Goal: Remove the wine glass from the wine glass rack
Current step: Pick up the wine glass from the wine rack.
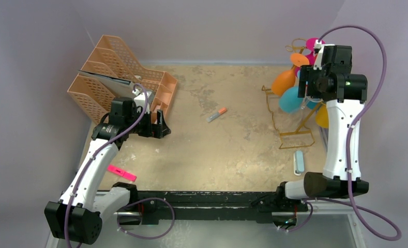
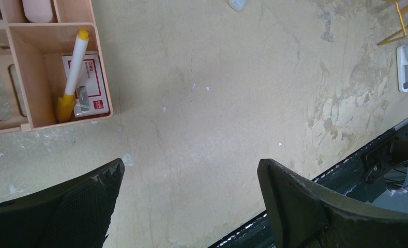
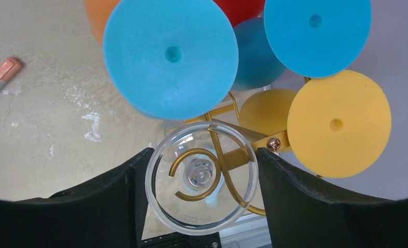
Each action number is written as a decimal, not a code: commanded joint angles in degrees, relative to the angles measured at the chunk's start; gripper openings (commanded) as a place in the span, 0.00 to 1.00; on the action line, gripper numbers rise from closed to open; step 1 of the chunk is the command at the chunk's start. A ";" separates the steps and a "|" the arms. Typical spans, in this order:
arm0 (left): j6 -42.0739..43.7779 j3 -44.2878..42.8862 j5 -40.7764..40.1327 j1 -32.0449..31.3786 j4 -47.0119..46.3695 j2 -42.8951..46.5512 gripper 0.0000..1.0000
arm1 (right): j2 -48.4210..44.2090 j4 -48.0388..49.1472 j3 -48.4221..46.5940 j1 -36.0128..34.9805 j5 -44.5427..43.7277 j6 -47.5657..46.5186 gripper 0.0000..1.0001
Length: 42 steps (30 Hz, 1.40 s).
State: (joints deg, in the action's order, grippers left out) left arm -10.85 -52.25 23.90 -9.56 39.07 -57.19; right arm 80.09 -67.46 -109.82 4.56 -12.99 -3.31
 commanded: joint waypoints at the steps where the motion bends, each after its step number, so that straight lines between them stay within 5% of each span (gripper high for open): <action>1: 1.10 -0.40 1.25 -0.28 -0.88 -0.11 1.00 | -1.17 -0.70 -0.92 0.14 -0.09 -1.08 0.73; 15: 1.10 -0.39 1.24 -0.28 -0.81 -0.10 1.00 | 0.15 -2.15 -5.98 0.18 2.11 0.88 0.37; 42: 0.92 -0.56 1.67 -0.28 -0.66 -0.56 1.00 | -1.11 -6.77 -10.14 0.06 19.18 5.07 0.36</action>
State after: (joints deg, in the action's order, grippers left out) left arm -10.85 -52.25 24.21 -9.58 39.07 -57.56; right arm 80.49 -74.06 -117.19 4.58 0.67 -0.27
